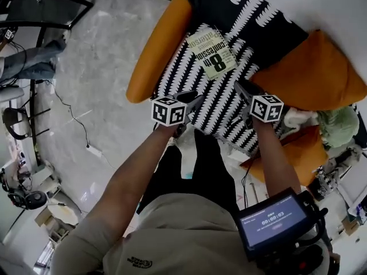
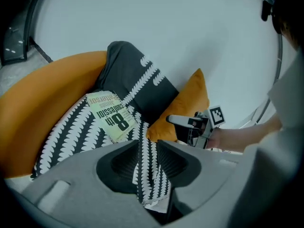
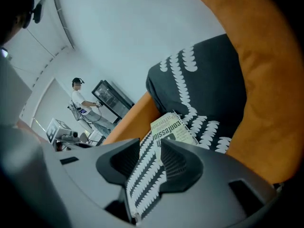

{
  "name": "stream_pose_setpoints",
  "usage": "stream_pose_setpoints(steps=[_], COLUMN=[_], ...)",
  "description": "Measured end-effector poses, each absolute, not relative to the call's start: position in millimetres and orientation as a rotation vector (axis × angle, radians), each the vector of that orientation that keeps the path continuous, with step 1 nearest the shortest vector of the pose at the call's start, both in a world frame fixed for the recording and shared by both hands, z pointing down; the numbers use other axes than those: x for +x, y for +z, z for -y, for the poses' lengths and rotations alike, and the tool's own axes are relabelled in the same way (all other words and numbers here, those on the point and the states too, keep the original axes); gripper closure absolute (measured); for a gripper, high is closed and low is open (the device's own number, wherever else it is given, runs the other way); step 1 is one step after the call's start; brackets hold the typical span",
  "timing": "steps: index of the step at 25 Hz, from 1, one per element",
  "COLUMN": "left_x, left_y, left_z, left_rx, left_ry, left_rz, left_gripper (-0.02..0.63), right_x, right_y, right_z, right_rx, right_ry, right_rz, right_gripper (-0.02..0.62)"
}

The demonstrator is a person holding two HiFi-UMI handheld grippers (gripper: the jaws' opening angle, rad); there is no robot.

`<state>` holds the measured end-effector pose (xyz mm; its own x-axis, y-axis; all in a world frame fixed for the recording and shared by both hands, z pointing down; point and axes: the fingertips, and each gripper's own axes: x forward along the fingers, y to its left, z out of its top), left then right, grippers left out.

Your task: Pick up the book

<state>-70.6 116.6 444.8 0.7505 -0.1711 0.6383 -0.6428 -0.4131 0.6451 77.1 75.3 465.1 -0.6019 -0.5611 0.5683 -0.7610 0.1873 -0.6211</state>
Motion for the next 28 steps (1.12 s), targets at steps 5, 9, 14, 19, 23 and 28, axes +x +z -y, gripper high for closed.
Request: stream_pose_setpoints(steps=[5,9,14,19,23,28], left_x=[-53,-51,-58,-48,-37,-35], left_y=[499,542,591,620,647,645], left_z=[-91,-71,-49,-37,-29,-29], left_rx=[1.902,1.827,1.747,1.73,1.696,1.627], left_ry=[0.61,0.602,0.575,0.557,0.52,0.526], left_rz=[0.631,0.684,0.756,0.778,0.791,0.826], left_gripper=[0.481,0.476,0.471,0.469,0.471,0.473], right_x=[95,101,101,110,107,107], right_y=[527,561,601,636,664,657], right_z=[-44,-25,-1,11,12,9], right_rx=[1.266,1.304,1.351,1.358,1.295,1.323], right_ry=[1.448,1.504,1.573,1.554,1.576,1.592], right_rz=[2.176,2.163,2.141,2.11,2.127,2.108], right_gripper=[0.419,0.395,0.368,0.364,0.365,0.421])
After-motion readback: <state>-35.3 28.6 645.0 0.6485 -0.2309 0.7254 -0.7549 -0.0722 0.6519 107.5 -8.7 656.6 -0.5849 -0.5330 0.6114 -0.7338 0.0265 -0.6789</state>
